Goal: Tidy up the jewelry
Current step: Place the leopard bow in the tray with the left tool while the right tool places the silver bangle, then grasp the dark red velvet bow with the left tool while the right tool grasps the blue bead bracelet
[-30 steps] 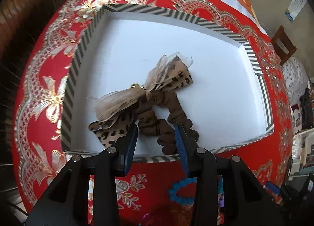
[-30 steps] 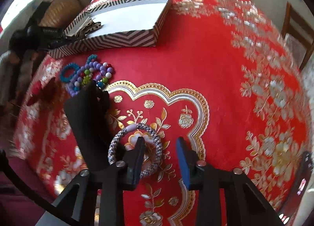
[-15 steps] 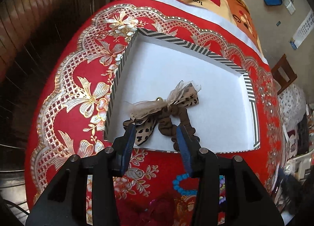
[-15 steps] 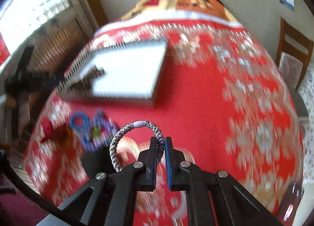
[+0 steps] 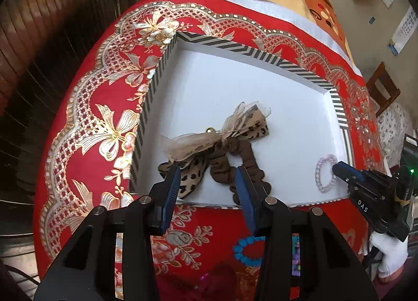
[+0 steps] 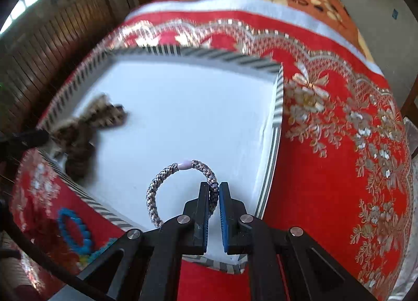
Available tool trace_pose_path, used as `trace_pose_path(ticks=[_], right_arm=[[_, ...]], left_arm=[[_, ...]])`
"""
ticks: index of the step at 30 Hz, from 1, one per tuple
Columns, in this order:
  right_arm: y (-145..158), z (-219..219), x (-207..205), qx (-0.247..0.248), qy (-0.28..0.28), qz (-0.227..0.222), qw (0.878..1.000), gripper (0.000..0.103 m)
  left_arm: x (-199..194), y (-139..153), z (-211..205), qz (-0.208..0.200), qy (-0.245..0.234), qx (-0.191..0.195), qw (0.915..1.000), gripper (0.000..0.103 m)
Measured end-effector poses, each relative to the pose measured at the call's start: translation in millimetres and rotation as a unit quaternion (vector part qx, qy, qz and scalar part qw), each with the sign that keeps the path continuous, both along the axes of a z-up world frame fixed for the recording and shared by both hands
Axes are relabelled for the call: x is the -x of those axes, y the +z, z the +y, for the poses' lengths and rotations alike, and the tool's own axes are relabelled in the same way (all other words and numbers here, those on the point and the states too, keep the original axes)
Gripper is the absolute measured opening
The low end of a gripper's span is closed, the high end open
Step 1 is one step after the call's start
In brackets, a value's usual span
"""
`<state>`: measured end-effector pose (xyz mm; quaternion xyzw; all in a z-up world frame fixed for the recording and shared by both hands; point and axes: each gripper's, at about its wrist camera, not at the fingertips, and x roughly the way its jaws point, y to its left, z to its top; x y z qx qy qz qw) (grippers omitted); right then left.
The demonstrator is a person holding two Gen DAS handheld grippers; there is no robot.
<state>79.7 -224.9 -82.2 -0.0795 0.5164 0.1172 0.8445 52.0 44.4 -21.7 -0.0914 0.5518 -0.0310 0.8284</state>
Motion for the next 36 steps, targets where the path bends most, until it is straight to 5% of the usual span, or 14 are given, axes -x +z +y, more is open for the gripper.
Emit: trace_pose_path(ticks=[4,13,22,29,36], right_arm=[[2,-7,1,-0.024,-0.005,0.006,1.000,0.008],[45,-13,50,-0.138,-0.030,-0.042,0.989,0.034],[61,-8,98,-0.175,-0.035,-0.058,0.982,0.034],[67,-4,130,-0.159,-0.023,-0.069,0.985,0.034],[68,-14,153,-0.161,-0.023,-0.070,0.984,0.040]], left_arm=[[1,-6,0,0.012,-0.002,-0.003,0.9999,0.042],[28,3,-13,-0.008,-0.013,-0.040,0.9991,0.042],[66,22,-24,-0.037,-0.012,-0.066,0.9971,0.042],[96,31,-28,-0.057,0.000,-0.070,0.9959,0.042],[129,36,-5,-0.050,0.040,-0.039,0.9972,0.042]])
